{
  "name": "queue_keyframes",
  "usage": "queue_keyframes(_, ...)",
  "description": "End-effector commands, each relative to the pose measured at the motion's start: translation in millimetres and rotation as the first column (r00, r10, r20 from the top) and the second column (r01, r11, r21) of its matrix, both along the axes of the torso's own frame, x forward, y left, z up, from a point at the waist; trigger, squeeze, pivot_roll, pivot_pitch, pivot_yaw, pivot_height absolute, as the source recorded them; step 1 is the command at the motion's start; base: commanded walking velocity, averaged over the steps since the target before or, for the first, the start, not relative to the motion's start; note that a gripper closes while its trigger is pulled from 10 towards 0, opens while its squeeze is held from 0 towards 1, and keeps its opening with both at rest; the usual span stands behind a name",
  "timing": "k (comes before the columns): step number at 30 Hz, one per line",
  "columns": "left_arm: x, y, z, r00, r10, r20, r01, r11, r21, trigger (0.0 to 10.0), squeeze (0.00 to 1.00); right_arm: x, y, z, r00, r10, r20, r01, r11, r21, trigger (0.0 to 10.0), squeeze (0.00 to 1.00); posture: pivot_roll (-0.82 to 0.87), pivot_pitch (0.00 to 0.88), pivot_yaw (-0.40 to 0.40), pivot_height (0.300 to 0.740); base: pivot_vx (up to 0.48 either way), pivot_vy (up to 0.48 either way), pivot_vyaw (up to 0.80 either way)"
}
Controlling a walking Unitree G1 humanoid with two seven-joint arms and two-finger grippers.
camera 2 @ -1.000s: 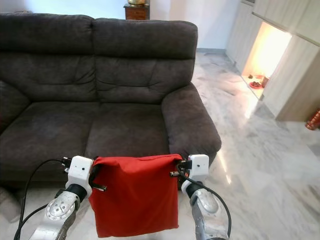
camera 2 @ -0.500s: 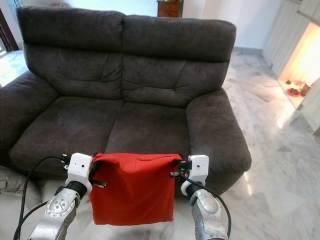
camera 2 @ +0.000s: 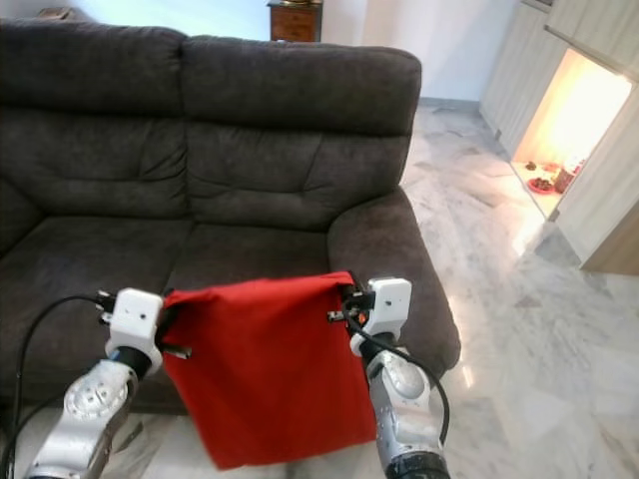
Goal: Move the pillow to the sofa from floor
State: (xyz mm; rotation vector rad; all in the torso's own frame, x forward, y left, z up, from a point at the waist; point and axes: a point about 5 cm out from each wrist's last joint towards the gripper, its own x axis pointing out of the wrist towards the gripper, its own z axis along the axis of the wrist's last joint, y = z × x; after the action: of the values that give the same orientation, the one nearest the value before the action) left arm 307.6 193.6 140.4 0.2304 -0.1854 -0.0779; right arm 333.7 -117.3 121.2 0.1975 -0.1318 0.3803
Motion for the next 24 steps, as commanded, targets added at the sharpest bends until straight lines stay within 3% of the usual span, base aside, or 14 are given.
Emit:
queue_keyframes(1,5.4,-1.6,39.1,0.989,-0.008,0.144,0.007,1.0,0.008,10.0,0.0,6.9,0.8,42.9,0.982,0.017,0.189,-0.015,1.0,-0.01,10.0,0.0,0.13,0.0,-0.042,0.74,0.375,0.0,0.0)
queue_keyframes(2,5.4,-1.6,39.1,0.989,-0.008,0.144,0.007,1.0,0.008,10.0,0.0,6.9,0.8,42.9,0.982,0.017,0.189,-0.015,1.0,-0.01,10.0,0.0,0.13,0.0,-0.042,0.74,0.375,0.0,0.0)
queue_keyframes(4,9.3,7.8,67.9,0.974,0.018,0.226,-0.019,1.0,0.004,10.0,0.0,9.8,5.4,63.1,0.964,0.037,0.264,-0.036,0.999,-0.007,10.0,0.0,0.13,0.0,-0.044,0.74,0.377,0.0,0.71)
queue_keyframes(10,9.1,11.8,96.3,0.958,0.007,0.288,-0.02,0.999,0.041,10.0,0.0,10.8,7.2,75.2,0.959,0.054,0.278,-0.067,0.997,0.037,10.0,0.0,0.14,0.0,-0.046,0.74,0.384,0.0,0.27)
queue_keyframes(24,9.3,9.1,113.8,0.952,-0.008,0.307,-0.011,0.998,0.062,10.0,0.0,11.0,19.9,109.0,0.918,0.111,0.382,-0.123,0.992,0.008,10.0,0.0,0.13,0.0,-0.038,0.74,0.391,0.0,0.0)
